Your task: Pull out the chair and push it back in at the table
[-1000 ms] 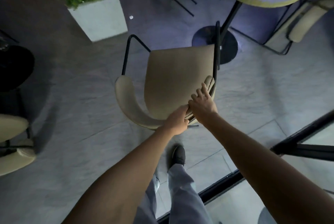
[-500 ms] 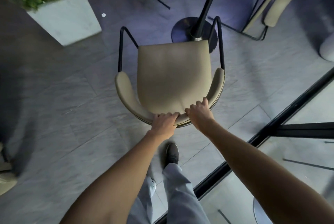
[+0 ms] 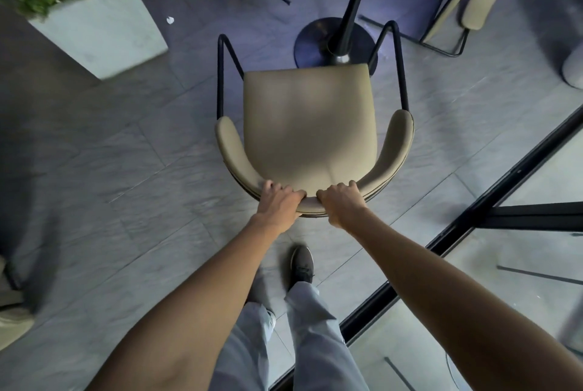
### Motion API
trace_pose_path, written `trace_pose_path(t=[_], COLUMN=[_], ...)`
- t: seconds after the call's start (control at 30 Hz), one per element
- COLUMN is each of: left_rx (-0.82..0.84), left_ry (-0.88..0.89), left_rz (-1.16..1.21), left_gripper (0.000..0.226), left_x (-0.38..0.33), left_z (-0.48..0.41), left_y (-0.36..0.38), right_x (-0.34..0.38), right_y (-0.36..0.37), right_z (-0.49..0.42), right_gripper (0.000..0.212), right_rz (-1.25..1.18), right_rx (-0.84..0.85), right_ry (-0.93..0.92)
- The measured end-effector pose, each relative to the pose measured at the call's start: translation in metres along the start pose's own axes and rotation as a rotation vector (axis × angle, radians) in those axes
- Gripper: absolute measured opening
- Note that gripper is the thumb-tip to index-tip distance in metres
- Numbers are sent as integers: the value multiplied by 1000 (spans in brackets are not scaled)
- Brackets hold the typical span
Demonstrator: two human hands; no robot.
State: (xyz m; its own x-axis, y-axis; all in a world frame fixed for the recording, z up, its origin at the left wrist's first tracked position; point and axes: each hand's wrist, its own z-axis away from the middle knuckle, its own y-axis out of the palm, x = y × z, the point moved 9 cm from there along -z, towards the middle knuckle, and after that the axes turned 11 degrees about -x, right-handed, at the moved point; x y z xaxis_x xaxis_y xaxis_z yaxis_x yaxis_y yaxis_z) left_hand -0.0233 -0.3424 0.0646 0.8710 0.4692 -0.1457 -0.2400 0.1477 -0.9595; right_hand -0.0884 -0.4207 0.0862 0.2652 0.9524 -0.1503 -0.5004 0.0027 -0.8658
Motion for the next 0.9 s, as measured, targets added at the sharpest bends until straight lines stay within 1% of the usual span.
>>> trace_pose_path(t=[0.3, 0.53, 0.77, 0.9], left_rx=[20, 52, 89, 147], left_ry=[12, 43, 47, -13], left_rz=[-45, -67, -78, -74], left_gripper=[28, 27, 33, 38], left_x=[-39, -57, -54, -40], left_z=[-30, -45, -49, -60], left_y=[-11, -14, -16, -19], right_x=[-46, -67, -67, -73], right_y=[13, 25, 22, 16], right_z=[1, -4, -5, -19], right_gripper=[38, 37, 37, 34], right_rz=[1, -61, -77, -147], right_rx=[-31, -75, -88, -102], right_ry=[35, 71, 53, 27])
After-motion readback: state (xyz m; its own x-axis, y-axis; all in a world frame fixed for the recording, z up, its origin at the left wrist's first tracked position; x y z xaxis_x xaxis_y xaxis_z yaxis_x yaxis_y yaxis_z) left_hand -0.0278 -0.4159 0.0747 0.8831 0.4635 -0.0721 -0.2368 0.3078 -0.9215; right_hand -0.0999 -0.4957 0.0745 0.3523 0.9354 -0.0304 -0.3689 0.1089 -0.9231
